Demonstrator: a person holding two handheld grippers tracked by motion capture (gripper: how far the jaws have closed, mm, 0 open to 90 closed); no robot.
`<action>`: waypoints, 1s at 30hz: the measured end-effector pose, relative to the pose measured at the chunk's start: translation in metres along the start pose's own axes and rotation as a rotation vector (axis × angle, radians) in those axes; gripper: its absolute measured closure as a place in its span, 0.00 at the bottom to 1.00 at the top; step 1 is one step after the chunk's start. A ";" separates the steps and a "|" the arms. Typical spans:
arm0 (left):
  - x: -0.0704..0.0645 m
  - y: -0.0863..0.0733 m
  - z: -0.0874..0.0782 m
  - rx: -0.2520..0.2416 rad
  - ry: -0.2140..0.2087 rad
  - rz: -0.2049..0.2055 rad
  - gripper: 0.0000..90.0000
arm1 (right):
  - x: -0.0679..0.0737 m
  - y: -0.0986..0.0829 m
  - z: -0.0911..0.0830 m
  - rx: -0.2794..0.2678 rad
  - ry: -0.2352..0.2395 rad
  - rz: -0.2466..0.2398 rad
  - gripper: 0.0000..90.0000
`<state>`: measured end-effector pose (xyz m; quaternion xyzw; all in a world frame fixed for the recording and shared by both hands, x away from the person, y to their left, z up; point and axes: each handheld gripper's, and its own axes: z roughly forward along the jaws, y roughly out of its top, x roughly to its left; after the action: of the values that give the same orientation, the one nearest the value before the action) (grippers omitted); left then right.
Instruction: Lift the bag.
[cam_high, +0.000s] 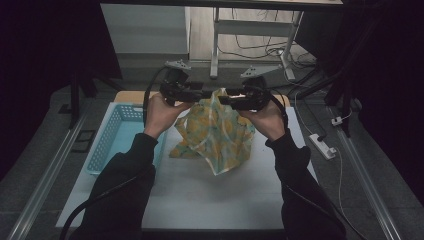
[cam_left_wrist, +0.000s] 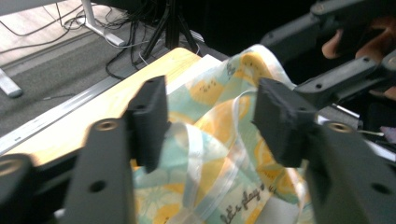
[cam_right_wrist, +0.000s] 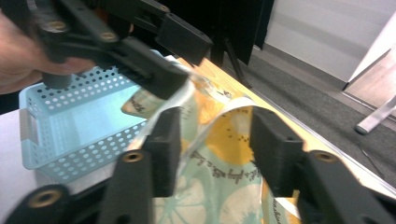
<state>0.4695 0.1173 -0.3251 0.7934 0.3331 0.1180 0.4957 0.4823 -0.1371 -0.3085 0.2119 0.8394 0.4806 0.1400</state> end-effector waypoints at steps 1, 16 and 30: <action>-0.001 -0.003 -0.001 0.000 -0.001 0.008 0.40 | 0.000 -0.001 0.000 0.003 -0.006 -0.001 0.53; -0.012 -0.045 -0.013 0.073 0.002 0.021 0.10 | 0.006 -0.020 -0.008 0.021 -0.014 0.015 0.28; -0.013 -0.082 -0.032 0.065 -0.014 -0.003 0.00 | 0.011 -0.043 -0.016 0.019 -0.027 0.034 0.12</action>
<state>0.4090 0.1550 -0.3785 0.8095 0.3345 0.1009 0.4719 0.4566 -0.1632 -0.3378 0.2338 0.8383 0.4719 0.1411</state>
